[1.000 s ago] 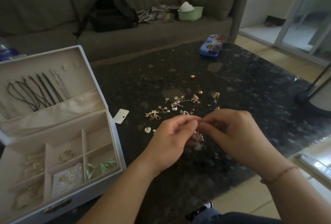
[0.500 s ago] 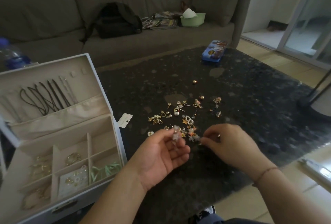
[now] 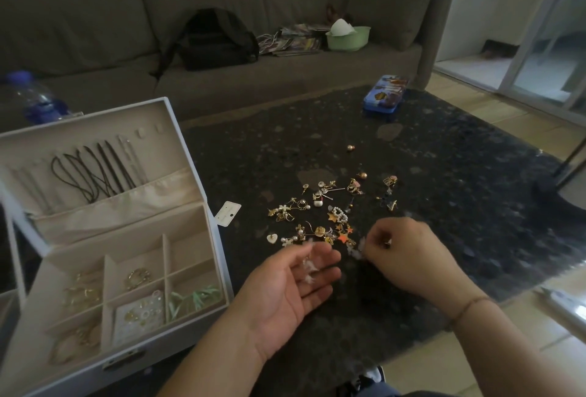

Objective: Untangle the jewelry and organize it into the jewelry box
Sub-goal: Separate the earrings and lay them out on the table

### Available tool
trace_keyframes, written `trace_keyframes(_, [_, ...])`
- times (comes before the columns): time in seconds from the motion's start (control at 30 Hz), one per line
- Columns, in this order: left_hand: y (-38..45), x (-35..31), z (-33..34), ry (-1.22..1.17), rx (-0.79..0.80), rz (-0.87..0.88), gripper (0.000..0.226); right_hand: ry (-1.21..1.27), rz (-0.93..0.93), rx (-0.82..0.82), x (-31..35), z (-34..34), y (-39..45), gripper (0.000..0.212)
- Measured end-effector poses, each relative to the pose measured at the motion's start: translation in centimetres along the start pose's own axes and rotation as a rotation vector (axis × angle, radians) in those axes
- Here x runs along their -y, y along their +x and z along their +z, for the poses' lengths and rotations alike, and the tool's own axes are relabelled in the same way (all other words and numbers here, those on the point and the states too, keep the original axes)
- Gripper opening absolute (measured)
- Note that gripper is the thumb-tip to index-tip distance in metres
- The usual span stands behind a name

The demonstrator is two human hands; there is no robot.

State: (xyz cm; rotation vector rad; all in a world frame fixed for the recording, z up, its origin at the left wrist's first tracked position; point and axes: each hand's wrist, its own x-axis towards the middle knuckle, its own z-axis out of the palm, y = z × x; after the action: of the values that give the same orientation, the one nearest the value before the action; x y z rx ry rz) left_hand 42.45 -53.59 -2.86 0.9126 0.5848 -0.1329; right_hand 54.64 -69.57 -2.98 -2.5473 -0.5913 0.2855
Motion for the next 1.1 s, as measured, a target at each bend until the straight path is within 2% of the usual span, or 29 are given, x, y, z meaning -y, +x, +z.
trace_keyframes(0.1, [-0.4,0.7,1.1,0.004,-0.013,-0.033,0.032,0.130,-0.053,-0.098,0.4,-0.7,-0.2,0.012])
trace_keyframes(0.27, [-0.1,1.8,2.7,-0.184,-0.052,-0.152,0.046,0.274,-0.200,-0.233,2.7,-0.7,-1.6,0.014])
trace_keyframes(0.4, [-0.1,1.5,2.6,-0.283,-0.033,-0.149,0.055,0.052,-0.350,-0.245,3.5,0.2,-3.4,0.009])
trace_keyframes(0.5, [-0.6,0.7,2.1,-0.313,0.022,-0.128,0.047,-0.136,-0.510,-0.249,3.6,0.9,-4.5,0.007])
trace_keyframes(0.63, [-1.8,-0.2,1.2,-0.232,0.047,-0.089,0.035,-0.155,-0.645,-0.206,4.0,1.1,-5.3,0.022])
trace_keyframes(0.73, [-2.5,-1.9,0.1,-0.194,0.044,-0.068,0.035,0.004,-0.746,-0.259,4.3,1.0,-5.5,0.023])
trace_keyframes(0.93, [-4.1,-8.4,-4.9,-0.144,-0.023,0.076,0.030,0.261,-0.708,-0.385,4.6,1.7,-5.2,0.021])
trace_keyframes(1.03, [-4.6,-10.3,-8.0,-0.188,-0.111,0.148,0.045,0.235,-0.686,-0.386,4.7,1.9,-4.9,0.020])
trace_keyframes(1.1, [-4.6,-10.8,-9.9,-0.209,-0.170,0.162,0.047,0.201,-0.670,-0.377,4.7,1.9,-4.7,0.021])
